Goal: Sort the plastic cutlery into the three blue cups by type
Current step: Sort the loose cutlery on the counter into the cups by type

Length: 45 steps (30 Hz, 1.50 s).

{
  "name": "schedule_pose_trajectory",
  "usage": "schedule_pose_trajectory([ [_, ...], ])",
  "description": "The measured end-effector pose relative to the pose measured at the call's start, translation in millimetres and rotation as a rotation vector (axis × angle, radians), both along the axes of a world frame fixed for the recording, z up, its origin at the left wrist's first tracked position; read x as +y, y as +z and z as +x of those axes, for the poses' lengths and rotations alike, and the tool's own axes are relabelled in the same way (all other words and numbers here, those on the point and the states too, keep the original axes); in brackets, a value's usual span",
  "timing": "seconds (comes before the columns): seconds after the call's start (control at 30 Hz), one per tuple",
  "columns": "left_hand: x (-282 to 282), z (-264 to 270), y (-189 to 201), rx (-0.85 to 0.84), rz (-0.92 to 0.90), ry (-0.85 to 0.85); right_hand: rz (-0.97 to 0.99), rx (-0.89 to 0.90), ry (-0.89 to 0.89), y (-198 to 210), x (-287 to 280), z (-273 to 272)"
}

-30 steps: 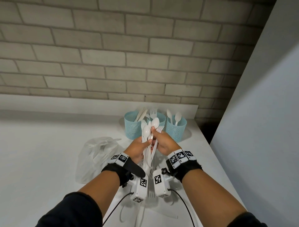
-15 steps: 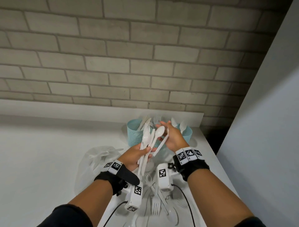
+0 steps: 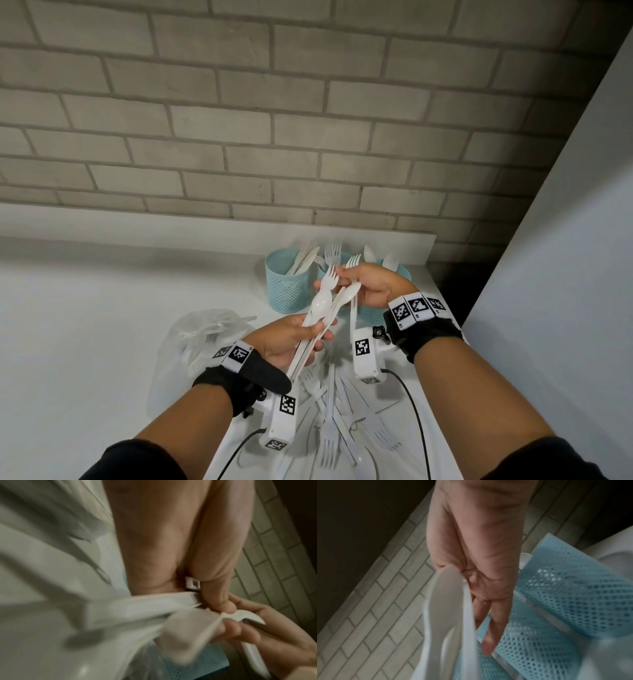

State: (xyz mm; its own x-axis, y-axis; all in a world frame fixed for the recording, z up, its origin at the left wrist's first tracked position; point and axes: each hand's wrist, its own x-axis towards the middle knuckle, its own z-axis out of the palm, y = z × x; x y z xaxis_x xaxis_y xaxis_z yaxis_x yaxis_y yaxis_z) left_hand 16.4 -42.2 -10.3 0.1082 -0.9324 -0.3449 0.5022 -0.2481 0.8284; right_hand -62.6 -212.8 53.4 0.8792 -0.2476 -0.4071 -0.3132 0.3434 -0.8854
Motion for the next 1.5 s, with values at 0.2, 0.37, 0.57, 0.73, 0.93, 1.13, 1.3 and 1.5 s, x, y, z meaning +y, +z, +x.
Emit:
schedule_pose_trajectory([
  [0.2,-15,-7,7,-0.058,-0.082,0.104,0.065,-0.363,-0.624,29,-16,20],
  [0.37,-20,-9,8,-0.135,-0.112,0.225,-0.030,-0.583,-0.867,42,-40,31],
  [0.57,-23,-5,12,-0.136,-0.176,0.358,-0.284,-0.579,-0.906,27,-41,42],
  [0.73,-25,-4,15,-0.149,-0.204,0.400,-0.544,-0.381,-0.775,-3,-34,48],
  [0.93,-24,-4,15,-0.124,-0.187,0.397,-0.554,-0.199,-0.629,-21,-29,44],
  [1.13,-21,-4,14,-0.072,-0.165,0.407,-0.633,-0.274,-0.659,-8,-25,36],
  [1.3,-21,-7,15,-0.043,-0.156,0.409,-0.732,-0.396,-0.642,3,-9,29],
  [1.5,-21,-13,18,-0.048,-0.153,0.392,-0.817,-0.224,-0.397,-12,22,21],
])
